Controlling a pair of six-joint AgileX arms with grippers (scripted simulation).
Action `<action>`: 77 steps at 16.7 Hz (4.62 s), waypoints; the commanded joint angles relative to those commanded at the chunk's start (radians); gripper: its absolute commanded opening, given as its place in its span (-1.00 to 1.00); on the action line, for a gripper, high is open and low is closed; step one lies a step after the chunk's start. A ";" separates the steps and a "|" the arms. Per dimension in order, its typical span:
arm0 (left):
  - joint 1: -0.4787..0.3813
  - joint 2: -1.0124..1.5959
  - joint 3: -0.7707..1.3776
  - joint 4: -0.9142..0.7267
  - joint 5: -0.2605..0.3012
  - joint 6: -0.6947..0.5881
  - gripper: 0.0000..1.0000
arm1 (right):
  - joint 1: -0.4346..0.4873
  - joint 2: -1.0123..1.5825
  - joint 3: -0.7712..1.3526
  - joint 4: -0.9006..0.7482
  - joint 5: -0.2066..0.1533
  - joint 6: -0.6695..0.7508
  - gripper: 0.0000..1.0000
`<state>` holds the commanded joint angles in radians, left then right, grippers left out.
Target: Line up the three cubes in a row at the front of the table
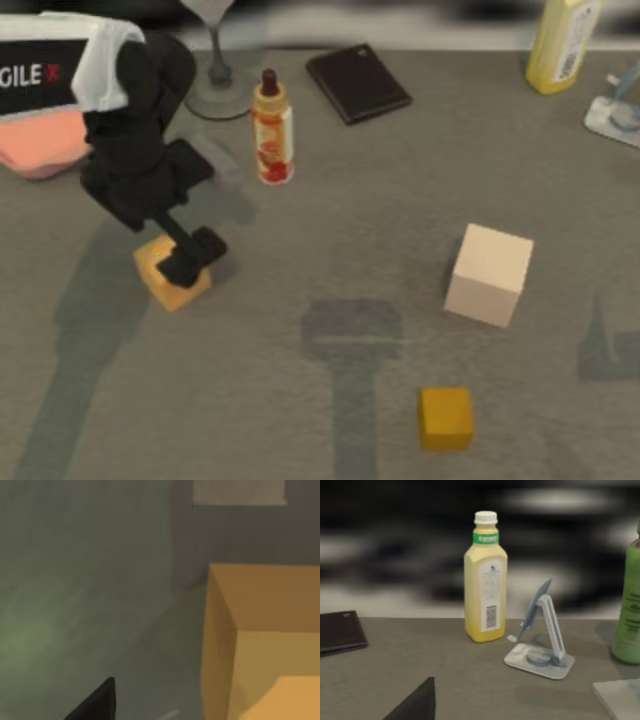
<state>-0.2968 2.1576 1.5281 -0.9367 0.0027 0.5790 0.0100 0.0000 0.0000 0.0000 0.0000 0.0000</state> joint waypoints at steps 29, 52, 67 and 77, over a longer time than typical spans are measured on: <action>-0.001 0.066 -0.080 0.141 0.001 0.001 -1.00 | 0.000 0.000 0.000 0.000 0.000 0.000 1.00; -0.308 -0.107 0.016 -0.123 0.009 0.033 -1.00 | 0.000 0.000 0.000 0.000 0.000 0.000 1.00; -0.639 -0.158 -0.057 -0.092 0.009 0.070 -1.00 | 0.000 0.000 0.000 0.000 0.000 0.000 1.00; -0.640 -0.074 -0.177 0.113 0.009 0.066 -1.00 | 0.000 0.000 0.000 0.000 0.000 0.000 1.00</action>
<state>-0.9369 2.0839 1.3508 -0.8237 0.0120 0.6453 0.0100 0.0000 0.0000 0.0000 0.0000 0.0000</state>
